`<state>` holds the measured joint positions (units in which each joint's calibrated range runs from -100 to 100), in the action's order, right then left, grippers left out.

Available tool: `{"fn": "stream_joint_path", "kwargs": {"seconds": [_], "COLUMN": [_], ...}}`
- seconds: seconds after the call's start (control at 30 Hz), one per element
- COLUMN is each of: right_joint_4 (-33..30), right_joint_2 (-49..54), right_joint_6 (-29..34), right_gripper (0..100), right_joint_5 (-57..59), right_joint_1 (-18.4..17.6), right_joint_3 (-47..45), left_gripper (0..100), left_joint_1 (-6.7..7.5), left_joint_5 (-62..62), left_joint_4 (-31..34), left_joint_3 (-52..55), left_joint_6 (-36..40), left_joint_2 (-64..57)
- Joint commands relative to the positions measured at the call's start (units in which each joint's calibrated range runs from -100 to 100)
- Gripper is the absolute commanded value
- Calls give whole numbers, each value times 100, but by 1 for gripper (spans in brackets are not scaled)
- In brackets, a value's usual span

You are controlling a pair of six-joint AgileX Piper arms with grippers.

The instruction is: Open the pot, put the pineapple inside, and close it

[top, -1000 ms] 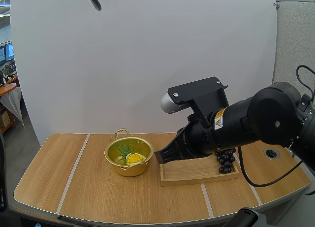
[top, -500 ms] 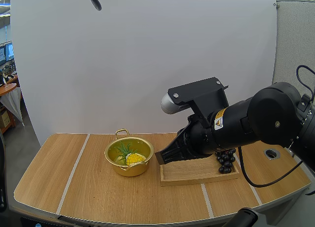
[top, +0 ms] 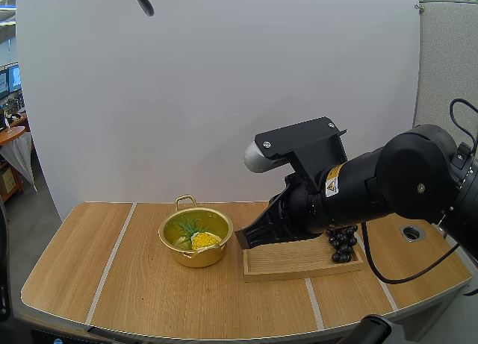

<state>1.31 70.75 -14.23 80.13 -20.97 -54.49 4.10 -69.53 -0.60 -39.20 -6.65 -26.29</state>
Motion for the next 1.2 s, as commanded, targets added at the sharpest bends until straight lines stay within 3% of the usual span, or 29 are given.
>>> {"fn": "stream_joint_path", "kwargs": {"seconds": [0.0, 0.17, 0.3, 0.5, 0.77, 0.93, 1.17], "right_joint_4": [17, 17, 17, 17, 17, 17, 17], "right_joint_2": [61, 61, 61, 61, 61, 61, 61], "right_joint_6": [11, 11, 11, 11, 11, 11, 11], "right_gripper": [0, 0, 0, 0, 0, 0, 0], "right_joint_5": [-21, -21, -21, -21, -21, -21, -21], "right_joint_1": [7, 7, 7, 7, 7, 7, 7], "right_joint_3": [-13, -13, -13, -13, -13, -13, -13], "left_gripper": [0, 0, 0, 0, 0, 0, 0], "left_joint_1": [18, 18, 18, 18, 18, 18, 18], "left_joint_5": [-219, -2174, -3047, -3047, -3047, -3047, -1894], "left_joint_4": [1, 1, 1, -90, -845, -986, -986], "left_joint_3": [-38, -38, 110, 804, 2456, 3539, 5104], "left_joint_6": [43, 14, -94, -303, -957, -1272, -1565], "left_joint_2": [-36, 26, 135, 259, 269, 269, 269]}}
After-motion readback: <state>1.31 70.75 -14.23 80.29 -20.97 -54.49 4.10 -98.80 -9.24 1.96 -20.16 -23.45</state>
